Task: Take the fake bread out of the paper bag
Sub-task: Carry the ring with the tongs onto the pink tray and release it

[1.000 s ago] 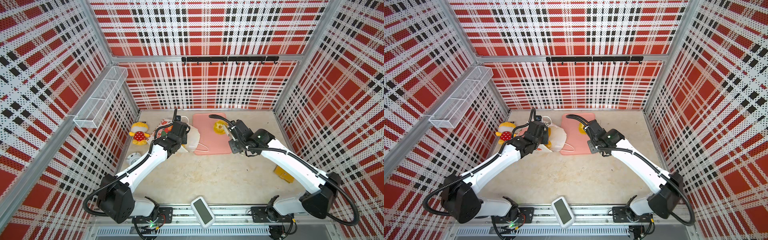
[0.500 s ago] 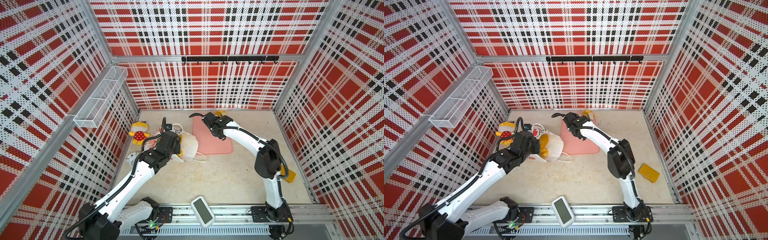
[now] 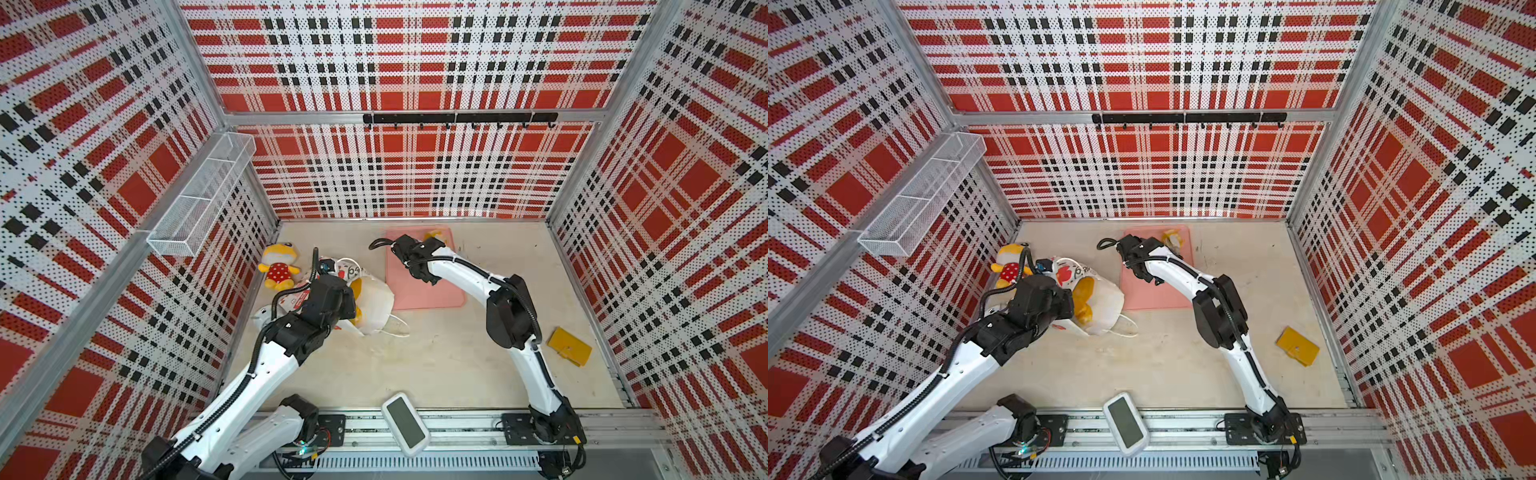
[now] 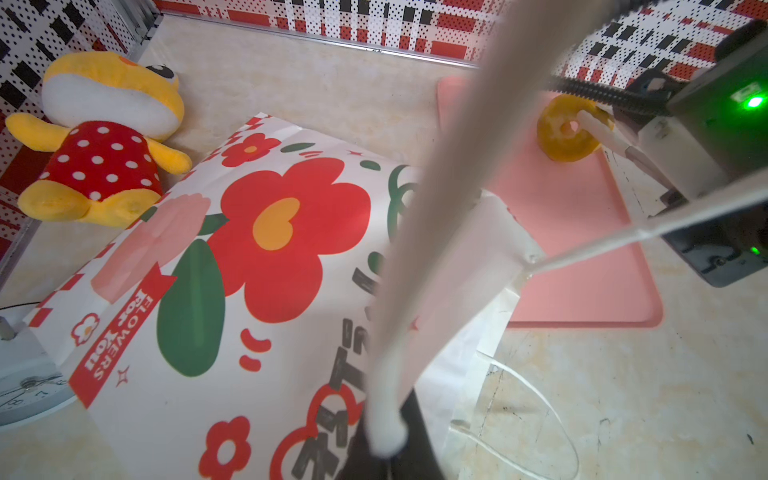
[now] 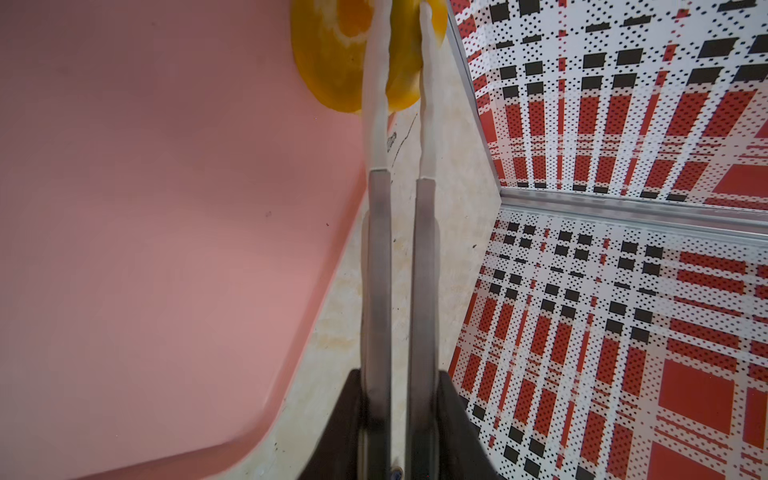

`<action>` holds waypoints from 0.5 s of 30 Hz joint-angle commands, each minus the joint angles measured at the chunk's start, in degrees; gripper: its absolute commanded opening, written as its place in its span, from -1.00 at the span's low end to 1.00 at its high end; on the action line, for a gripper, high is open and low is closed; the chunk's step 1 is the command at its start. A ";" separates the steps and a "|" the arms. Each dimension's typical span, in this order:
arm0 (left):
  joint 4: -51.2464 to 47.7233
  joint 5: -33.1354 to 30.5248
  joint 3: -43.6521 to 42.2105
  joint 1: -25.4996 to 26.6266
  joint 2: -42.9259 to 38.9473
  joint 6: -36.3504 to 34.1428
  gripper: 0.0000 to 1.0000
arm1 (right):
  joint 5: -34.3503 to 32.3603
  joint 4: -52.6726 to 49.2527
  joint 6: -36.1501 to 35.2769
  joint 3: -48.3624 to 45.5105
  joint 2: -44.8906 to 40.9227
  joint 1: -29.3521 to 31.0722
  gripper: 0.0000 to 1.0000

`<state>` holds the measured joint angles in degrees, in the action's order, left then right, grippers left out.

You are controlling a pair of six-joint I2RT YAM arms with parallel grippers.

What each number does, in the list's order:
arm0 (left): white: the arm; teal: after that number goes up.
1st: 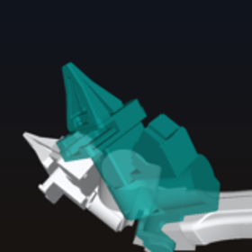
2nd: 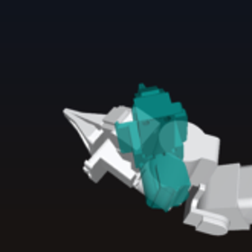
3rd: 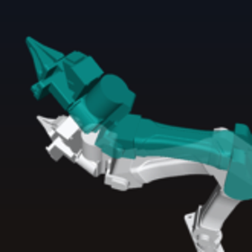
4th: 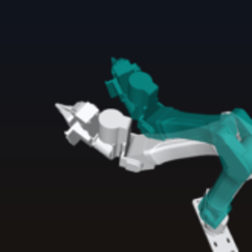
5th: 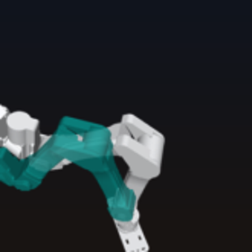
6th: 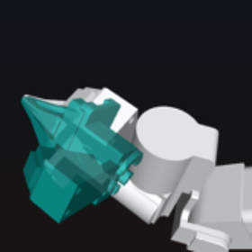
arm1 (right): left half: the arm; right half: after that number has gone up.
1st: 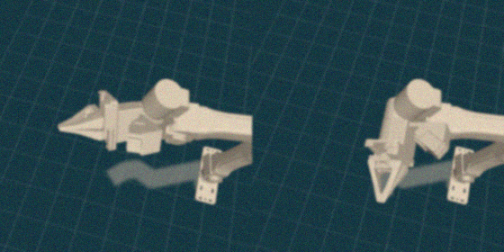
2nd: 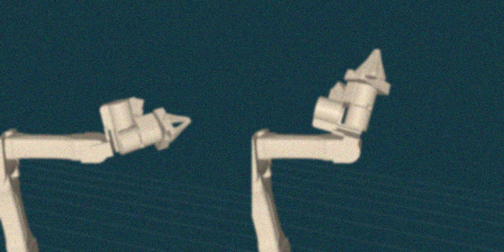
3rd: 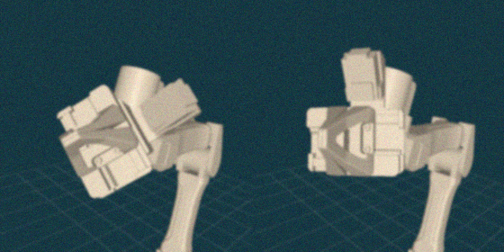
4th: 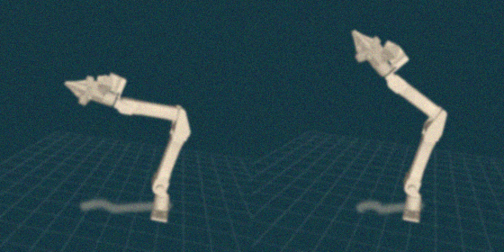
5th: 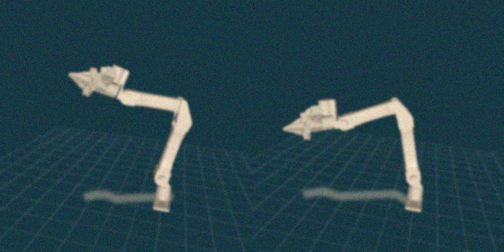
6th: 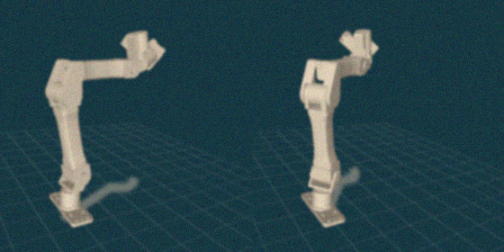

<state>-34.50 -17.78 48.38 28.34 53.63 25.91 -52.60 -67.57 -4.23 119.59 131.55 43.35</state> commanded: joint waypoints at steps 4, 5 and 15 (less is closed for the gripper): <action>-1.40 -0.94 -0.35 1.01 -0.35 2.70 -1.00 | 7.53 -4.35 4.53 4.07 1.37 3.87 -0.53; -1.65 -1.05 -0.30 1.10 -0.46 2.68 -1.00 | 8.68 -4.67 5.29 4.00 1.13 4.07 -0.47; -2.42 -1.03 -1.51 1.63 -1.77 3.17 -1.00 | 16.60 -3.73 10.48 -0.92 -2.22 4.81 -0.24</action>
<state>-35.64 -17.85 47.59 29.63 52.95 27.07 -39.51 -70.65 3.79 120.05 131.94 48.03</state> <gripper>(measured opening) 0.052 0.376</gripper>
